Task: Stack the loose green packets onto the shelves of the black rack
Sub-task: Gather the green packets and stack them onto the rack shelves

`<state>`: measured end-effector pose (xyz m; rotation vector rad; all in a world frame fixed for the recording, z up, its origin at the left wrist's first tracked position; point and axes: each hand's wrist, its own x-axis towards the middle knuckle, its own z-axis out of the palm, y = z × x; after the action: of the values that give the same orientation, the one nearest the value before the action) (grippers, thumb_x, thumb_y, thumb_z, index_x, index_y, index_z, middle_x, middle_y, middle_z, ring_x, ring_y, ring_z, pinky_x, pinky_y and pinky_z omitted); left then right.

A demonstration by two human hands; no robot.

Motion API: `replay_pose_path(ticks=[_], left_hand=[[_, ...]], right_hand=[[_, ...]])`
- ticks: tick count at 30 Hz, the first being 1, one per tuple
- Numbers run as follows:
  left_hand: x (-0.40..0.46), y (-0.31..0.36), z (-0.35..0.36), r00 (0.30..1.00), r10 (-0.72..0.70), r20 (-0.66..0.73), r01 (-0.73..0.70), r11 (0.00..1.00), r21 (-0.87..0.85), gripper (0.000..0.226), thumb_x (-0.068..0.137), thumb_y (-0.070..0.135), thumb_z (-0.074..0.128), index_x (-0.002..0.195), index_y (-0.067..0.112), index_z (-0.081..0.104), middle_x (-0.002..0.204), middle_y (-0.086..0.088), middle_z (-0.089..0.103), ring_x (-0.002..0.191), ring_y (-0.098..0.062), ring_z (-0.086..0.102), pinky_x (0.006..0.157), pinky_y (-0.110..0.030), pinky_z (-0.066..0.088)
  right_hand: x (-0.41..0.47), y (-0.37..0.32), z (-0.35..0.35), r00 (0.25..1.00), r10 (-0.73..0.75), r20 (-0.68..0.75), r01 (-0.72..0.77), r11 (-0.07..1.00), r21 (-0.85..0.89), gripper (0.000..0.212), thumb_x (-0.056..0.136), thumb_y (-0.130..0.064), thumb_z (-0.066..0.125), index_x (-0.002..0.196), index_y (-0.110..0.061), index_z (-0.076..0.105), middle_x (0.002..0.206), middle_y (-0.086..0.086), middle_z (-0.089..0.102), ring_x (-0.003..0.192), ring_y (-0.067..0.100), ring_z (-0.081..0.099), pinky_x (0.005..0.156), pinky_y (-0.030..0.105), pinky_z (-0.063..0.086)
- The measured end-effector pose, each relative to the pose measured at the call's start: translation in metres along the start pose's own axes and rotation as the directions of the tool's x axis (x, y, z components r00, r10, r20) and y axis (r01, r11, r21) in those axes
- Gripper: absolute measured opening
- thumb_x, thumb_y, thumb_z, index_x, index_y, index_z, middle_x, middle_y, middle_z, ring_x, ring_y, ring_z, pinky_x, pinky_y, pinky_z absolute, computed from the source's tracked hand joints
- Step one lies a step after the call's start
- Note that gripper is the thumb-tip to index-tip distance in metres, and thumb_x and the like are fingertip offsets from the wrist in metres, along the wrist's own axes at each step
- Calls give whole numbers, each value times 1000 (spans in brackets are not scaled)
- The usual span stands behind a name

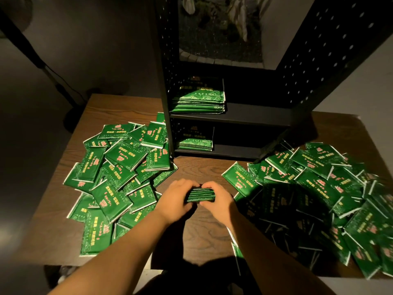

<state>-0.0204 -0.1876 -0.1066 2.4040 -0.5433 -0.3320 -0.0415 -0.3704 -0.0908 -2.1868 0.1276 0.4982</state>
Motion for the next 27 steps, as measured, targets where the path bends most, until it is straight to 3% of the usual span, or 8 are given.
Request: replay_pose_path(ticks=[3, 6, 10, 15, 18, 21, 24, 27], left_hand=[[-3, 0, -6, 983, -153, -103, 136, 978, -156, 61, 71, 13, 82, 124, 21, 54, 115, 7, 56, 107, -13, 54, 95, -24, 40], [-9, 3, -7, 937, -345, -51, 296, 864, -407, 64, 73, 3, 81, 118, 31, 46, 109, 10, 61, 95, -1, 60, 83, -5, 41], [-7, 6, 7, 909, -416, -6, 363, 801, -476, 61, 78, 5, 75, 118, 37, 42, 114, 5, 61, 103, -17, 61, 97, -30, 47], [-5, 1, 12, 878, -478, 3, 374, 684, -627, 55, 78, -1, 76, 122, 20, 50, 109, 0, 66, 96, -14, 63, 92, -29, 50], [-8, -6, 12, 873, -488, 20, 403, 695, -595, 50, 81, -7, 71, 121, 16, 52, 104, 0, 68, 96, -16, 64, 91, -24, 49], [-9, -2, 14, 887, -461, 11, 419, 796, -436, 46, 84, -2, 66, 122, 18, 49, 108, -4, 66, 103, -22, 61, 89, -24, 44], [-7, -3, 16, 888, -459, -27, 417, 829, -373, 46, 83, 7, 68, 115, 30, 44, 109, -8, 62, 106, -25, 58, 96, -35, 47], [-8, -6, 17, 887, -462, -29, 427, 840, -335, 63, 77, 10, 70, 128, 34, 42, 114, -5, 61, 108, -22, 58, 102, -35, 46]], right_hand=[[3, 5, -6, 1000, 18, -23, -18, 1000, 4, 36, 83, -13, 74, 114, -26, 59, 106, -11, 62, 94, 4, 58, 73, 9, 42], [3, 9, -10, 998, 56, -38, -54, 997, 49, 52, 83, -9, 75, 129, -19, 53, 119, -10, 58, 101, 9, 58, 73, 4, 43], [8, 3, -1, 995, 103, -4, -100, 979, 178, 81, 80, 2, 74, 146, -20, 34, 133, -2, 51, 101, 4, 57, 77, 7, 47], [9, 2, -7, 985, 139, -98, -102, 945, 311, 78, 81, 4, 73, 144, -17, 34, 126, -8, 47, 106, 6, 50, 74, 2, 43], [4, 10, -3, 981, 180, -75, -150, 942, 301, 68, 85, -4, 72, 142, -16, 37, 129, -4, 52, 115, 10, 52, 93, 17, 43], [2, 8, 5, 977, 204, -66, -183, 953, 241, 59, 91, -10, 66, 141, -12, 36, 126, -2, 56, 120, 20, 55, 95, 27, 45], [1, 3, 7, 974, 190, -122, -158, 960, 232, 62, 92, -9, 64, 144, -15, 31, 119, -4, 54, 109, 13, 55, 90, 24, 43], [-1, 5, 7, 975, 181, -132, -153, 968, 197, 70, 88, -4, 68, 146, -18, 30, 116, -2, 59, 101, 11, 59, 81, 12, 45]])
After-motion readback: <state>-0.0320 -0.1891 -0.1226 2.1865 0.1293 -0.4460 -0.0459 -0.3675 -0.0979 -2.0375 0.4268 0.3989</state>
